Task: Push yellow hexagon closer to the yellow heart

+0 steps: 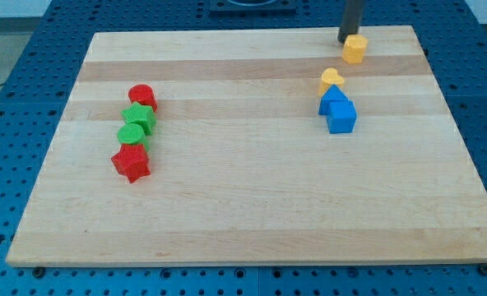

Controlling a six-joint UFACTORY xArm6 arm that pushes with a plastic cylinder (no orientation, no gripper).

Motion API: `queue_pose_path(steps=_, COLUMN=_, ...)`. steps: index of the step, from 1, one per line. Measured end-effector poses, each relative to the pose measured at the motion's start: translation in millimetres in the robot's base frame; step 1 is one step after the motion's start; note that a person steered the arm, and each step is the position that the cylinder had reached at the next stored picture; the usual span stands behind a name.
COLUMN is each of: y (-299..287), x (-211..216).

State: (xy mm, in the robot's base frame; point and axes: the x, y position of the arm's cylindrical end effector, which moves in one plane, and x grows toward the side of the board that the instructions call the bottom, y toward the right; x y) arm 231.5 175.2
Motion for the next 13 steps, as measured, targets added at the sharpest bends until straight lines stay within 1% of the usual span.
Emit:
queue_pose_path(steps=1, y=4.4, x=-7.6)
queue_pose_path(steps=2, y=43.0, x=-13.8)
queue_pose_path(steps=3, y=56.5, x=9.7)
queue_pose_path(steps=5, y=16.4, x=15.0)
queue_pose_path(steps=6, y=13.0, x=23.4)
queue_pose_path(steps=7, y=12.1, x=31.3)
queue_pose_path(steps=8, y=40.5, x=51.1)
queue_pose_path(steps=9, y=39.2, x=43.3)
queue_pose_path(steps=13, y=-19.9, x=38.7)
